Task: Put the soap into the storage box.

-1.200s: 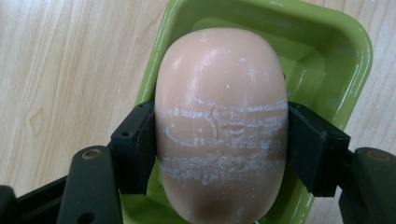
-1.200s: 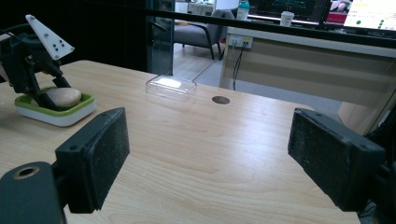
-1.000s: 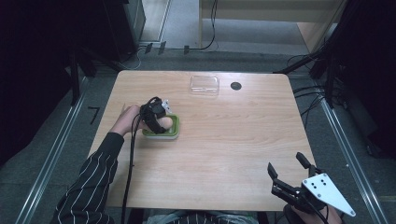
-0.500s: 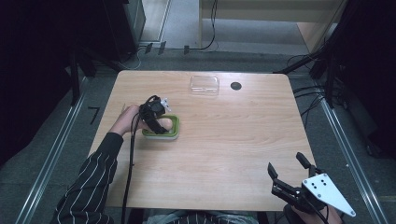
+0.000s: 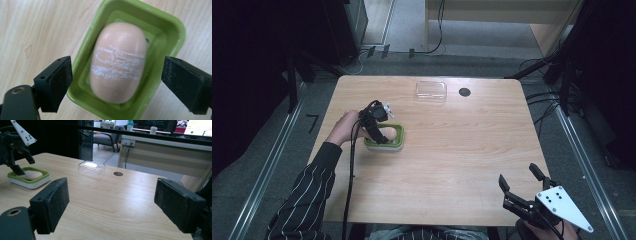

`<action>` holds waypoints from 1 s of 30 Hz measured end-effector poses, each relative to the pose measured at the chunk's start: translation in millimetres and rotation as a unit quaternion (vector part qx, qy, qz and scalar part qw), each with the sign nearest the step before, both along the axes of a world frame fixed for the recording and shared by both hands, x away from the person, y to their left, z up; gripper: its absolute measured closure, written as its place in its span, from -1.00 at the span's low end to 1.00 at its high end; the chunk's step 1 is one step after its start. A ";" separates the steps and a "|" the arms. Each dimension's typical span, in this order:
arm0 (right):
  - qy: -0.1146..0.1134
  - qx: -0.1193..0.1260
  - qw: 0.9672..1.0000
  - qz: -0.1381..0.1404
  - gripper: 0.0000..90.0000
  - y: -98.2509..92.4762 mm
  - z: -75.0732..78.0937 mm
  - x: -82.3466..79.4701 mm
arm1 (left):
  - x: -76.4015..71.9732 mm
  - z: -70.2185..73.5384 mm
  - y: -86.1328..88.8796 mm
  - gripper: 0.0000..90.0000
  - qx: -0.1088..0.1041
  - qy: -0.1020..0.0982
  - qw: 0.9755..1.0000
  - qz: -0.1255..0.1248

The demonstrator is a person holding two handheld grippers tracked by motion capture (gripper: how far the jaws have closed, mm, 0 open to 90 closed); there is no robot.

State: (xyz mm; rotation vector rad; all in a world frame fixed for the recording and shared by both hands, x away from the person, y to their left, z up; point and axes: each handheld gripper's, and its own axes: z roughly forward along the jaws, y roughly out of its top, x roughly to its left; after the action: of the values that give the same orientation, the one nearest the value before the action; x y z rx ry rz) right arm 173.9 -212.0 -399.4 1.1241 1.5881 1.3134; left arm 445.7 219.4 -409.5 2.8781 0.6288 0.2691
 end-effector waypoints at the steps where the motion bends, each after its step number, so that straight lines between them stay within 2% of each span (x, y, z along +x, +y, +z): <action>1: 0.000 0.000 1.000 0.000 -0.71 0.0 0.0 0.0 | -0.9 0.5 -0.6 -0.78 -0.001 0.003 1.000 0.001; 11: 0.000 0.000 1.000 -0.002 -0.71 0.3 0.0 0.2 | -21.7 10.6 -12.9 -0.92 0.035 0.013 0.999 0.020; 13: 0.000 0.000 1.000 -0.001 -0.71 0.4 0.1 0.0 | -26.6 11.4 -14.4 -0.93 0.040 0.009 0.999 0.022; 16: 0.000 0.000 1.000 -0.001 -0.71 -0.2 0.1 -0.2 | -32.8 12.3 -16.5 -0.95 0.045 0.008 0.998 0.031; 30: -0.001 0.003 1.000 -0.001 -0.71 -1.4 -0.1 -1.0 | -61.2 11.1 -22.9 -0.98 0.048 0.010 0.998 0.041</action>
State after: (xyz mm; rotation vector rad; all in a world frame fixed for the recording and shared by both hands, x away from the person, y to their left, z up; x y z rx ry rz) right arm 172.8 -213.4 -399.4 1.1277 1.5822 1.3188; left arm 384.5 196.5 -398.3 2.9546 0.7578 0.2899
